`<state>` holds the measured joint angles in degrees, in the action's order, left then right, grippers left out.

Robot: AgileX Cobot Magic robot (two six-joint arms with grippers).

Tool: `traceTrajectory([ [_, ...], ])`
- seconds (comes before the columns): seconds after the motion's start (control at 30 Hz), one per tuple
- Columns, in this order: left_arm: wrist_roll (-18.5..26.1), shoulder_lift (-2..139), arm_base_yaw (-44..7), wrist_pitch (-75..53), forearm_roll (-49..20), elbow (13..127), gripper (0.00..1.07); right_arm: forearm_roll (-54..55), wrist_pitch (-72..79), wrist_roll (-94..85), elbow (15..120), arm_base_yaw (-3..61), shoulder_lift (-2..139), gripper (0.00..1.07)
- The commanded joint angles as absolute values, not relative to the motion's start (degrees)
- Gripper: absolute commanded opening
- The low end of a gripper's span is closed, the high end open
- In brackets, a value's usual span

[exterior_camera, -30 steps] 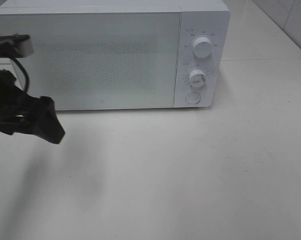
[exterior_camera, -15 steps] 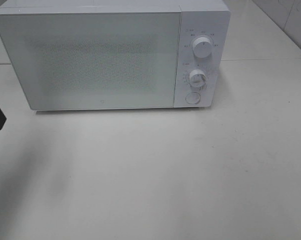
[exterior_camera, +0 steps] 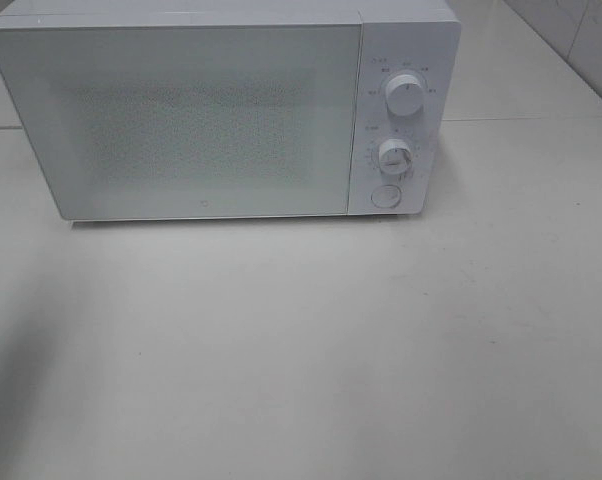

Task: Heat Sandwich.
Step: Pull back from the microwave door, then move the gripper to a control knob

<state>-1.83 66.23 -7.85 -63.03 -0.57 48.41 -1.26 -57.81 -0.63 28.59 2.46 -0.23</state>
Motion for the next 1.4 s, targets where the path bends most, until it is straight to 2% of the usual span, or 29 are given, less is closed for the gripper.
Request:
traceTrajectory([
  [0.03, -2.5, 61.5, -7.6, -63.7, -0.3, 44.7, 1.0, -1.0, -56.9, 0.0, 28.5, 2.2, -1.8, 0.75],
  [0.67, -2.0, 31.2, -7.6, -65.2, -0.3, 31.6, 1.0, -1.0, -56.9, 0.0, 28.5, 2.2, -1.8, 0.75],
  [1.07, -0.9, 11.6, -7.6, -61.4, -1.5, 29.6, 1.0, -1.0, -56.9, 0.0, 28.5, 2.2, -1.8, 0.75],
  [1.4, -0.8, 4.5, -7.0, -61.3, -3.6, 29.6, 1.0, -1.0, -56.9, 0.0, 28.5, 2.2, -1.8, 0.75],
])
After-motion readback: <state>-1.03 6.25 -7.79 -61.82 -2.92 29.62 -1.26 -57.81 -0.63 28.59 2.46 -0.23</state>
